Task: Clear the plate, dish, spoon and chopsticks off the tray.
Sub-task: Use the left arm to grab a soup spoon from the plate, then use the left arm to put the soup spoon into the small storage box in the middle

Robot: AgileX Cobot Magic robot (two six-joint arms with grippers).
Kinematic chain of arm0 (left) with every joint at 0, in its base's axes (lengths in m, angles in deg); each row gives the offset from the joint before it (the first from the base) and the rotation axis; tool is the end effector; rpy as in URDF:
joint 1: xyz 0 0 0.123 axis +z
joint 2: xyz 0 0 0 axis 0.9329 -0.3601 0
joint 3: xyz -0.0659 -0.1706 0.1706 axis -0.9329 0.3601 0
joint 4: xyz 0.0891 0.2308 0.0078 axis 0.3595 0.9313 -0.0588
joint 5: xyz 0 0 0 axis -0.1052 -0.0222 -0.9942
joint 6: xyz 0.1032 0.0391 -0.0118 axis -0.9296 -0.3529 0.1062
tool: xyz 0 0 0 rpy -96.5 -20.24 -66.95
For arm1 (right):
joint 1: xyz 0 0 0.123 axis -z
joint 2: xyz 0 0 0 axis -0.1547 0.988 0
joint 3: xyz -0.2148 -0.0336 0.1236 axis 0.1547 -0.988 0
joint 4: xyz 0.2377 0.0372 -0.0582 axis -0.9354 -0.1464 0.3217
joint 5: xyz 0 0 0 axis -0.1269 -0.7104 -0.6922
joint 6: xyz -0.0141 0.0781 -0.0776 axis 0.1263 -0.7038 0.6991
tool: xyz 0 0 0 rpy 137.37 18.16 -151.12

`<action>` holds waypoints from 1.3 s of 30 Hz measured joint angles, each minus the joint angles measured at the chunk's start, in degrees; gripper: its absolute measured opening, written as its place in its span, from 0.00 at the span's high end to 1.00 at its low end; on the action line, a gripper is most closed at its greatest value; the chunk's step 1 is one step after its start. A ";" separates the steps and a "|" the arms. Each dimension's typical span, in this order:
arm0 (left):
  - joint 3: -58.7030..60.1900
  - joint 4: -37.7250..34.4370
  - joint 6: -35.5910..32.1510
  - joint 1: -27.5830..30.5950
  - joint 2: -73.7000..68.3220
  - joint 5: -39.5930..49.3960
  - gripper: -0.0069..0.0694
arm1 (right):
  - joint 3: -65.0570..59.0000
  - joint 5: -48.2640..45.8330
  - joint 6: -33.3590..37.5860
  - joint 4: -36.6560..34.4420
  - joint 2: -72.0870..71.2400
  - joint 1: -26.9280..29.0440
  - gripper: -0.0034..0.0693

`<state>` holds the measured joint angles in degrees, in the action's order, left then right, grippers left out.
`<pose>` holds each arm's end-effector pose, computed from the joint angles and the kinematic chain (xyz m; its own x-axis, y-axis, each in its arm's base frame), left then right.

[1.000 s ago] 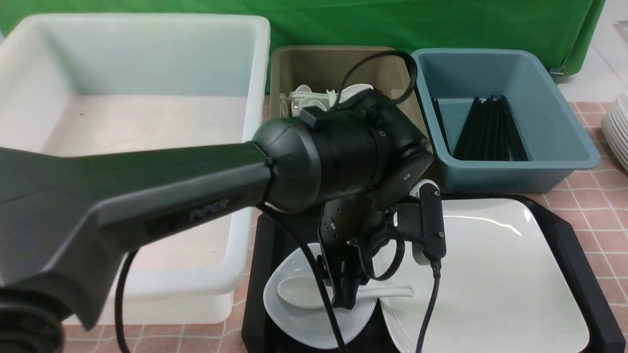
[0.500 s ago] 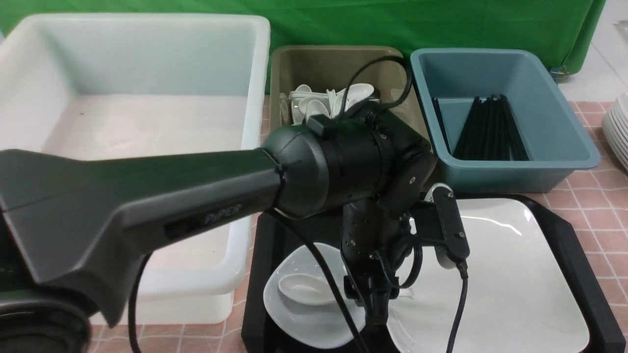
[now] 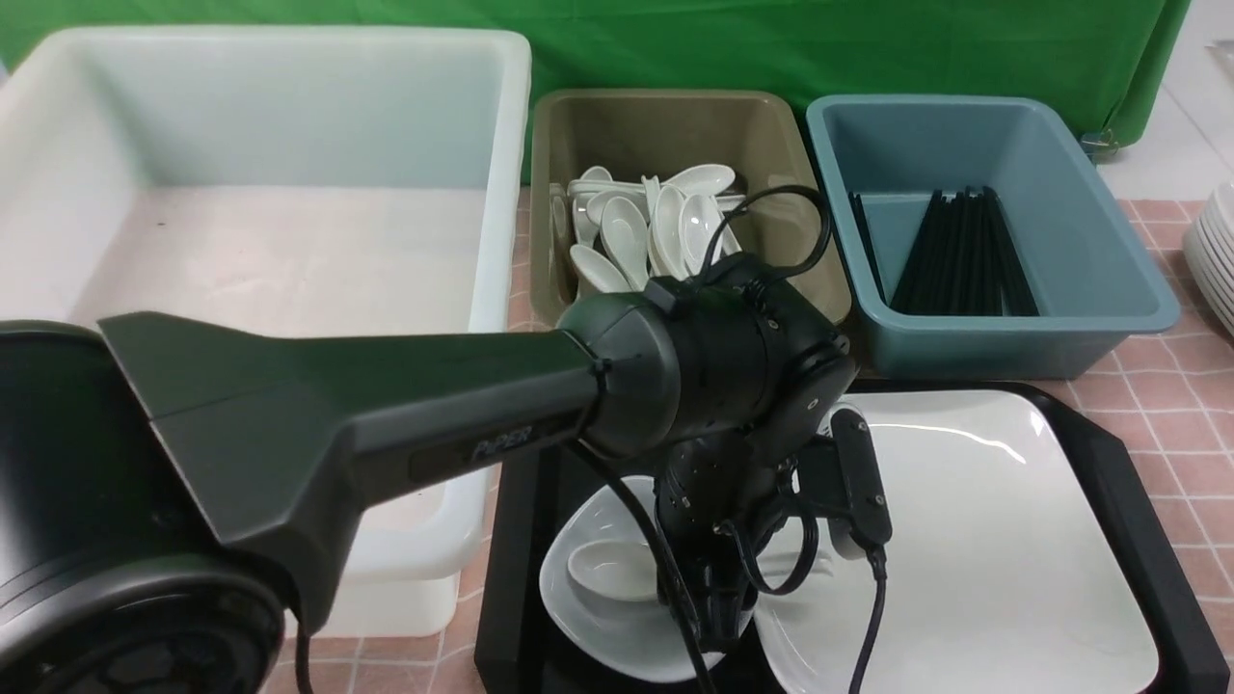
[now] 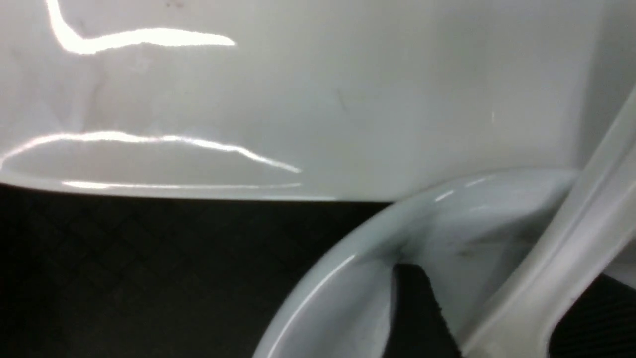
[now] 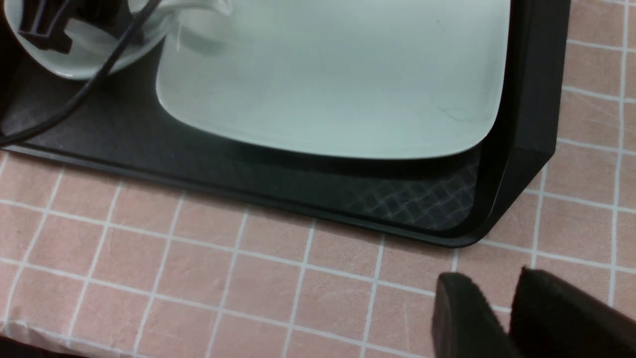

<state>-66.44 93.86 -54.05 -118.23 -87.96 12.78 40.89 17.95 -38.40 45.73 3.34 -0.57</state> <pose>0.2760 -0.2979 0.1188 -0.0678 0.9975 0.0181 0.9854 0.0641 0.1576 0.0982 0.0185 0.2865 -0.6448 -0.1308 -0.7531 -0.1933 0.9811 -0.0048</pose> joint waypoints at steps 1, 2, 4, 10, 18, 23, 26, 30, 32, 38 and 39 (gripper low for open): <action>0.00 0.00 0.37 0.00 0.00 -0.40 0.54 | 0.00 0.00 0.00 0.00 0.00 0.00 0.65; 0.00 0.10 0.59 0.00 0.00 -0.72 0.61 | 0.00 0.00 0.00 0.00 0.00 0.00 0.65; 0.00 0.77 1.02 0.00 0.11 -0.86 0.69 | 0.00 0.00 0.00 0.00 0.00 0.00 0.64; -1.99 3.16 3.13 0.00 2.96 2.43 0.69 | 0.00 0.00 0.00 0.00 0.00 0.00 0.63; -18.85 6.91 9.43 2.01 8.81 0.14 0.69 | 0.00 0.00 0.00 0.00 0.00 0.00 0.63; -26.39 -2.05 21.83 11.17 7.96 -16.79 0.69 | 0.00 0.00 0.00 0.00 0.00 0.00 0.63; -27.05 -11.98 28.92 17.73 6.07 -25.02 0.69 | 0.00 0.00 0.00 0.00 0.00 0.00 0.63; -27.07 -26.69 31.71 25.28 1.82 -27.35 0.69 | 0.00 0.00 0.00 0.00 0.00 0.00 0.63; -27.07 -30.75 31.32 27.37 -0.13 -27.43 0.69 | 0.00 0.00 0.00 0.00 0.00 0.00 0.63; -27.01 -33.06 29.23 28.02 -3.85 -27.47 0.62 | 0.00 0.03 0.00 0.00 0.00 0.00 0.63; -27.01 -33.21 28.73 27.92 -4.28 -27.07 0.54 | 0.00 0.11 0.00 0.00 0.00 0.00 0.63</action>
<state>-93.45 60.65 -25.31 -90.32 -92.24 -14.29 40.89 18.06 -38.40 45.73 3.34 -0.57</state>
